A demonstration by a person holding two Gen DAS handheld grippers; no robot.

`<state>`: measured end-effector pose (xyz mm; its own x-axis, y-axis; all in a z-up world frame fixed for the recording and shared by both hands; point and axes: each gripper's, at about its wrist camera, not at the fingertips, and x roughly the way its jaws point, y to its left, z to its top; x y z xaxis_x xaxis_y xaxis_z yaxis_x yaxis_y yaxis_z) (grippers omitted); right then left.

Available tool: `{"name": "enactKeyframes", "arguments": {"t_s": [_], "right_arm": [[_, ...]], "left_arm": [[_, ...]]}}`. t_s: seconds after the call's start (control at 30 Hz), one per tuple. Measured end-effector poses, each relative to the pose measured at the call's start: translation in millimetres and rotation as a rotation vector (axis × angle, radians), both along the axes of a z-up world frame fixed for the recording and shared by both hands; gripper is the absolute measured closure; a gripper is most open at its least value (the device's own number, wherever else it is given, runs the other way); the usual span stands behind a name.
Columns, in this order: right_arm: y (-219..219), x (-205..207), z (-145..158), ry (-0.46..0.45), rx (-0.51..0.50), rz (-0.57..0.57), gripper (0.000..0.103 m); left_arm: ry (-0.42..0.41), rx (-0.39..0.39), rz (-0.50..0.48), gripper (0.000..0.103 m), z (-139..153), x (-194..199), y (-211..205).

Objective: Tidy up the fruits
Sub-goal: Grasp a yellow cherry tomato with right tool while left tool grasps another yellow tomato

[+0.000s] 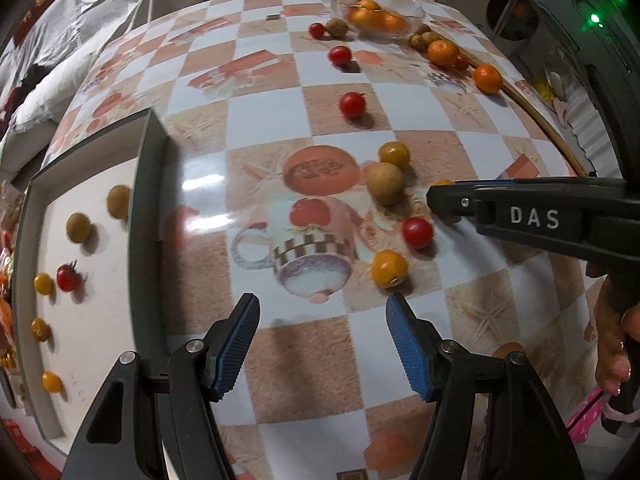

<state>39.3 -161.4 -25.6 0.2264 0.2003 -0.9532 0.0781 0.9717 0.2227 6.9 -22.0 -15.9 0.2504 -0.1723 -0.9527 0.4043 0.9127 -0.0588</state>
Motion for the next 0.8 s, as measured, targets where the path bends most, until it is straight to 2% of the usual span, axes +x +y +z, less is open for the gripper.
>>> {"name": "enactKeyframes", "arguments": {"t_s": [0.53, 0.57, 0.63, 0.7, 0.77, 0.8], "right_arm": [[-20.3, -4.9, -0.5, 0.007, 0.043, -0.048, 0.081], [-20.3, -4.6, -0.7, 0.007, 0.042, -0.049, 0.081], [-21.5, -5.2, -0.4, 0.007, 0.045, -0.051, 0.081], [-22.2, -5.3, -0.2, 0.007, 0.049, -0.054, 0.081], [-23.4, -6.5, 0.6, 0.008, 0.05, -0.057, 0.081], [-23.8, -6.8, 0.7, 0.008, 0.051, -0.059, 0.081]], "left_arm": [[-0.001, -0.019, -0.059, 0.038, -12.7, 16.2, -32.9], [0.001, -0.022, -0.059, 0.045, -12.8, 16.8, -33.4], [0.006, -0.04, -0.06, 0.052, -11.3, 18.0, -34.7], [0.015, -0.062, -0.076, 0.069, -10.4, 17.5, -38.0], [0.027, -0.08, -0.097, 0.079, -10.3, 14.6, -40.7], [0.033, -0.088, -0.101, 0.08, -10.4, 13.9, -41.1]]}}
